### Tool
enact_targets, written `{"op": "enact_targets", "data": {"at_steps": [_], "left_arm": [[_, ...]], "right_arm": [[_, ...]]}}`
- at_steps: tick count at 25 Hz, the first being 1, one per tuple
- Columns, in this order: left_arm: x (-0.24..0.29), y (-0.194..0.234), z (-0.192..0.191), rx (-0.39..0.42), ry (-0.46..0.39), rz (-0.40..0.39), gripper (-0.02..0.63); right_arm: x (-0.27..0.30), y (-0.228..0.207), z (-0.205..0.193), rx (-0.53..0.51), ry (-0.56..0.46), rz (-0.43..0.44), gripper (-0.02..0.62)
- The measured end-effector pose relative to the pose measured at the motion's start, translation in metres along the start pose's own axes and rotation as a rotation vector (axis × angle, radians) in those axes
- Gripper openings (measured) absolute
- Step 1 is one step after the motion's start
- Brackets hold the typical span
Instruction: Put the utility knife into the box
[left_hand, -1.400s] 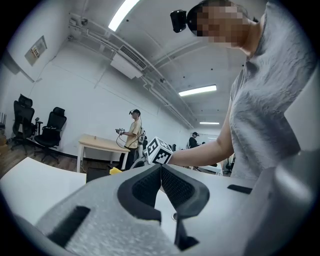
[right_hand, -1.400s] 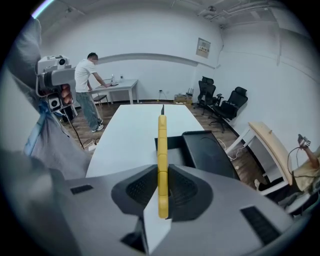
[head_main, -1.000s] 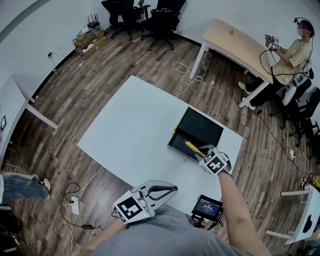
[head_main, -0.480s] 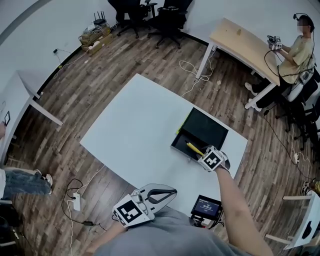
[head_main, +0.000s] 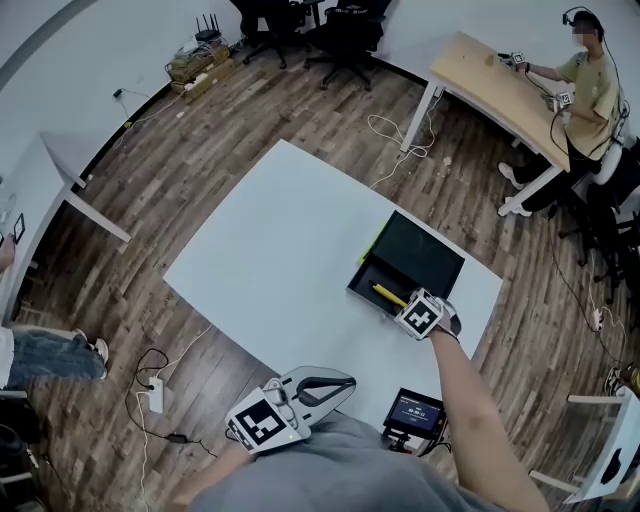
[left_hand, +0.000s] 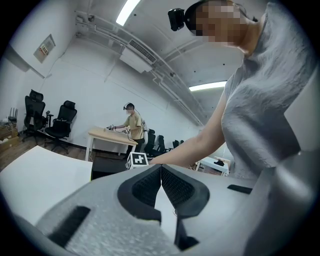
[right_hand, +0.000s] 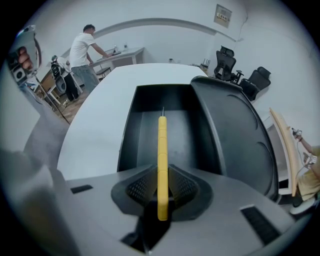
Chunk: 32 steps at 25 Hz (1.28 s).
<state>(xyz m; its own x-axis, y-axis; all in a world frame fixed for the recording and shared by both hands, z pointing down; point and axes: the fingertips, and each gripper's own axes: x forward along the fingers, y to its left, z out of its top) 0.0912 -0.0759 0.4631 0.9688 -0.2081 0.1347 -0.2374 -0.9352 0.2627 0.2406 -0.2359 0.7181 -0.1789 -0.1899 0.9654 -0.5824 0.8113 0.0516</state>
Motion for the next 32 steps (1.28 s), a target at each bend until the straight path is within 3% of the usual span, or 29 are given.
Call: {"op": "enact_targets", "data": {"at_steps": [4,19,24,32], "left_arm": [[0.002,-0.001,-0.002,-0.004,0.004,-0.008,0.018],[0.003,-0.004,-0.002,-0.015,0.008,-0.021,0.018],[0.003,-0.003,-0.004,-0.008,0.008,-0.031,0.018],[0.006,-0.006,-0.002,0.001,0.007,-0.055,0.018]], "right_arm": [[0.002,-0.002,-0.003,-0.014,0.027,-0.02,0.078],[0.002,-0.007,0.004,0.07,-0.048,-0.02,0.083],[-0.004,-0.008,0.003,0.096,-0.066,-0.023,0.13],[-0.024,-0.002,0.001,0.114,-0.085,0.003,0.138]]}}
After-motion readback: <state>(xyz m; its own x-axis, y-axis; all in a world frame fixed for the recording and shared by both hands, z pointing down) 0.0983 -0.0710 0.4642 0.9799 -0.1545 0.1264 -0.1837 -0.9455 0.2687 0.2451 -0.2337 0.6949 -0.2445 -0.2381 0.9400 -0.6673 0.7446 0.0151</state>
